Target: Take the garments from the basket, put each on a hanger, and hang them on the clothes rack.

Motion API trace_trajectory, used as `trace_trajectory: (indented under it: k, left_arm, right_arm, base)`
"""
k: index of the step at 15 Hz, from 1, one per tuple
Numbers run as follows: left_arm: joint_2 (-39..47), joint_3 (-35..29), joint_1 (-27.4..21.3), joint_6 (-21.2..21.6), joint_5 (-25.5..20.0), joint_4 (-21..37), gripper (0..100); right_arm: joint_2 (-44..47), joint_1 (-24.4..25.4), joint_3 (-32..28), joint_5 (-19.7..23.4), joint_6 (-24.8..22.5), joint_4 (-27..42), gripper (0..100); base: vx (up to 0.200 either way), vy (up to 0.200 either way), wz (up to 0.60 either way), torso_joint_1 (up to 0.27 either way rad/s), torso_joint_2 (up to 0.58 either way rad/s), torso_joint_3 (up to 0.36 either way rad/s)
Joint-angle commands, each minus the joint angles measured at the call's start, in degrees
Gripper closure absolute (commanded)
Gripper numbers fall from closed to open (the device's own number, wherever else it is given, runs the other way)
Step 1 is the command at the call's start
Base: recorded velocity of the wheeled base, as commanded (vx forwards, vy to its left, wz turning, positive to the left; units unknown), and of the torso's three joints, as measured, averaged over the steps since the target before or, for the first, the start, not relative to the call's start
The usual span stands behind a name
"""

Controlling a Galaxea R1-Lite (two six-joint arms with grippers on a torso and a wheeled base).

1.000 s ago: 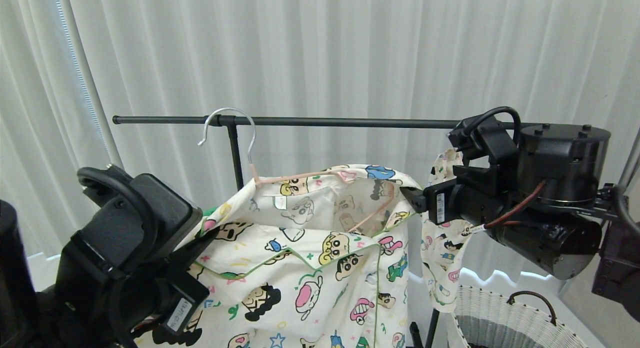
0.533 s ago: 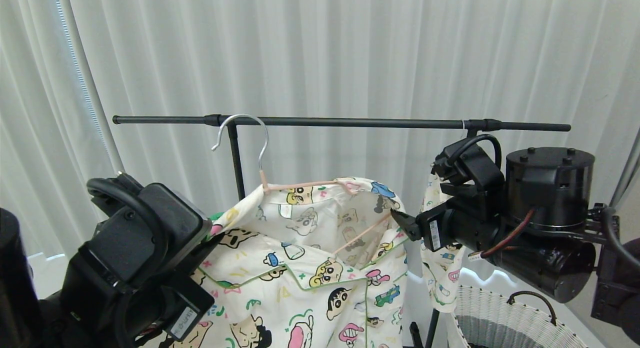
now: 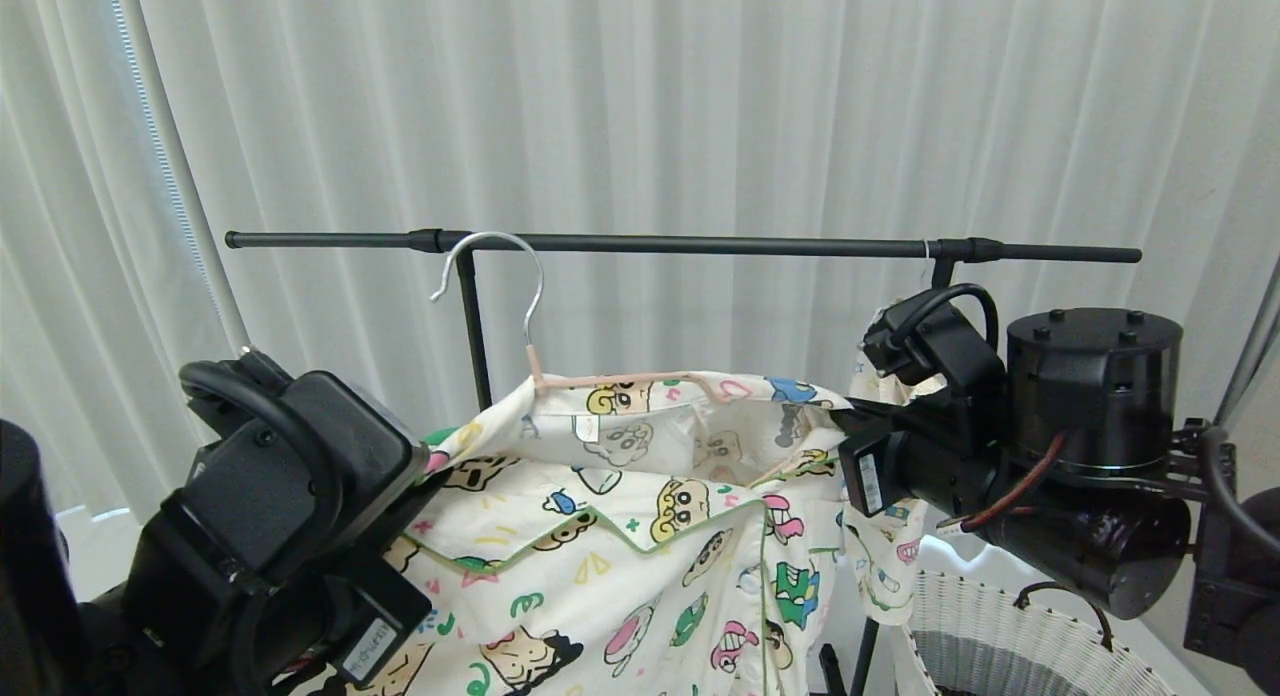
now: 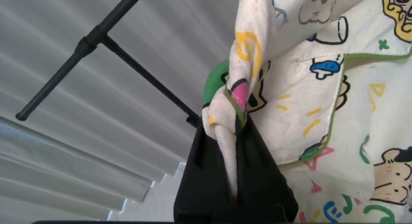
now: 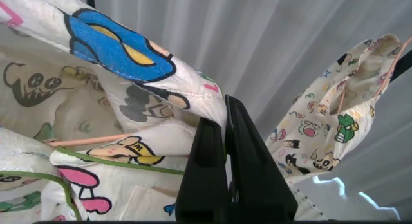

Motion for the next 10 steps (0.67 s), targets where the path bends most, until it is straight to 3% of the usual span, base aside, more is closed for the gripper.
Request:
trace_trajectory:
  k: [1,3,5,10]
  left_arm:
    - [0.4,0.0,0.0,0.0,0.1,0.0,100]
    - [1.2,0.1,0.0,0.2,0.5,0.0,100]
    - [2.3,2.0,0.2,6.3,4.1,0.1,100]
    - [5.4,0.9,0.2,6.3,8.0,-0.7,100]
  right_arm:
    - [-0.1,0.1,-0.1,-0.1,0.0,0.0,100]
    - [-0.2,0.6,-0.4,0.0,-0.8,-0.1,100]
    - [-1.6,3.8,-0.5,0.0,-1.5,-0.1,100]
    - [-2.1,12.2,-0.2,-0.1,-1.3,-0.1,100]
  base:
    - [0.000,0.000,0.00,0.000,0.00,0.000]
    - [0.000,0.000,0.00,0.000,0.00,0.000]
    - [0.000,0.000,0.00,0.000,0.00,0.000]
    - [0.000,0.000,0.00,0.000,0.00,0.000]
